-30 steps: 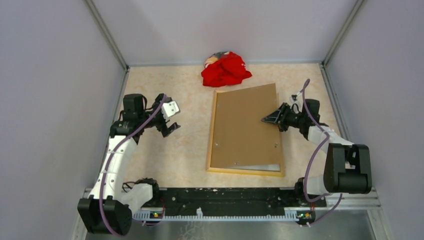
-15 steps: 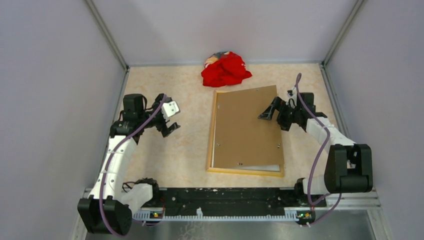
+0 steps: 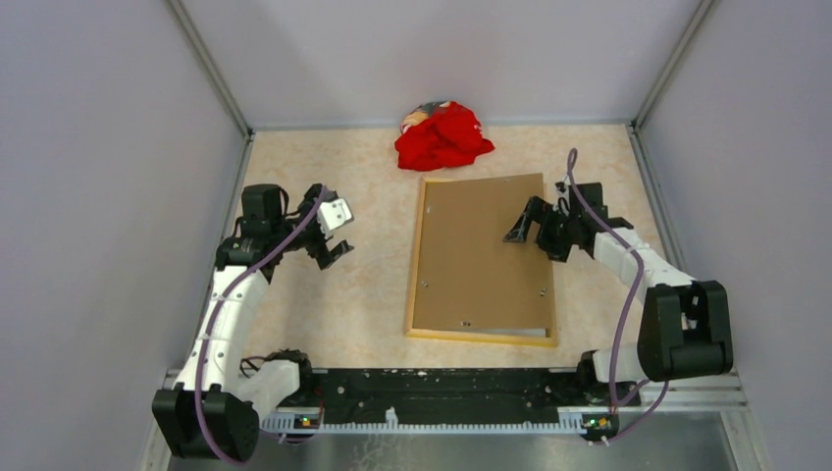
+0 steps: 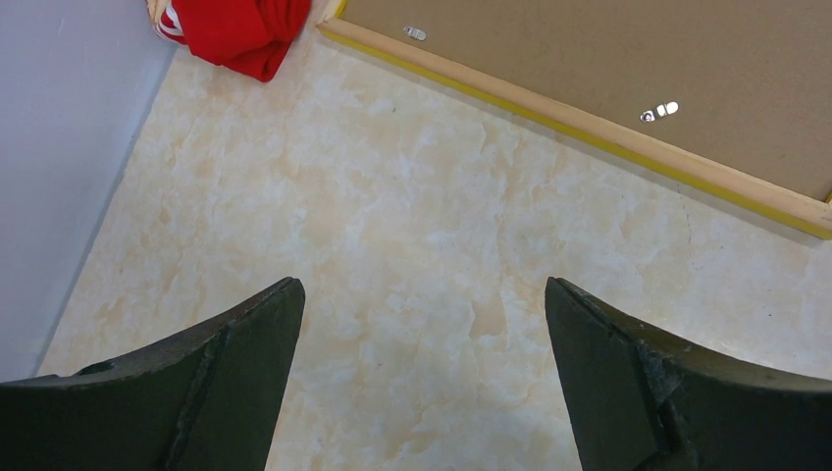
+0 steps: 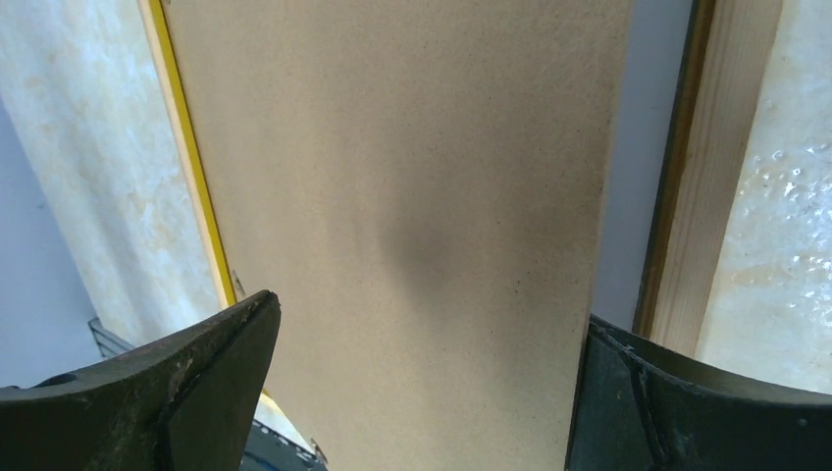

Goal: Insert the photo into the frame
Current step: Place the photo frame item in the photo frame.

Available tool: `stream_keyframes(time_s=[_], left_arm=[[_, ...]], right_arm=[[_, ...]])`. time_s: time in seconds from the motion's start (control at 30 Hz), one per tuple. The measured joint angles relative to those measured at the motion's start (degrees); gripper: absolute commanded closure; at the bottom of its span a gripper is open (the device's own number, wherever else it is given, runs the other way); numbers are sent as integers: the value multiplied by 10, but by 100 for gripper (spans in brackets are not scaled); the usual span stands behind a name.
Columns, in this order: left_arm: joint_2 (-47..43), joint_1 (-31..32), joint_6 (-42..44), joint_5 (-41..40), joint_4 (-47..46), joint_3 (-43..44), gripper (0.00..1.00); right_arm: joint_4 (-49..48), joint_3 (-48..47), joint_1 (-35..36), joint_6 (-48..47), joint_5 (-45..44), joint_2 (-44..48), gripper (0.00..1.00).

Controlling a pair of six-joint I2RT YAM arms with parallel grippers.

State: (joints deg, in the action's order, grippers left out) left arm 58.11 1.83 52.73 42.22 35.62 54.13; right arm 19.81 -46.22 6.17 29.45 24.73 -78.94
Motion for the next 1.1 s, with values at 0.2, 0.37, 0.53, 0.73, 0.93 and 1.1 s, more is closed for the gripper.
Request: stream_keyframes(time_s=[0.2,0.37,0.53,0.73,0.93,1.1], left_arm=[[0,0,2,-1,2,0,1],[0,0,6,-4,8,0,1],[0,0,11,-10,15,0,1],[0,0,13,-10,23,0,1],[0,0,15,-10,27,0,1],[0,0,15,-10,32,0,1]], right_arm=[[48,-43,48,-17,-63,-5,1],[78,-71,74,-21,-103,-14,1],[135,-114,98,-29,-170,-22,1],[193,-166,148,-40,-267,-38,1],[226,-180,162,-44,-325,-50,1],[240,-184,163,-47,-341,-51,1]])
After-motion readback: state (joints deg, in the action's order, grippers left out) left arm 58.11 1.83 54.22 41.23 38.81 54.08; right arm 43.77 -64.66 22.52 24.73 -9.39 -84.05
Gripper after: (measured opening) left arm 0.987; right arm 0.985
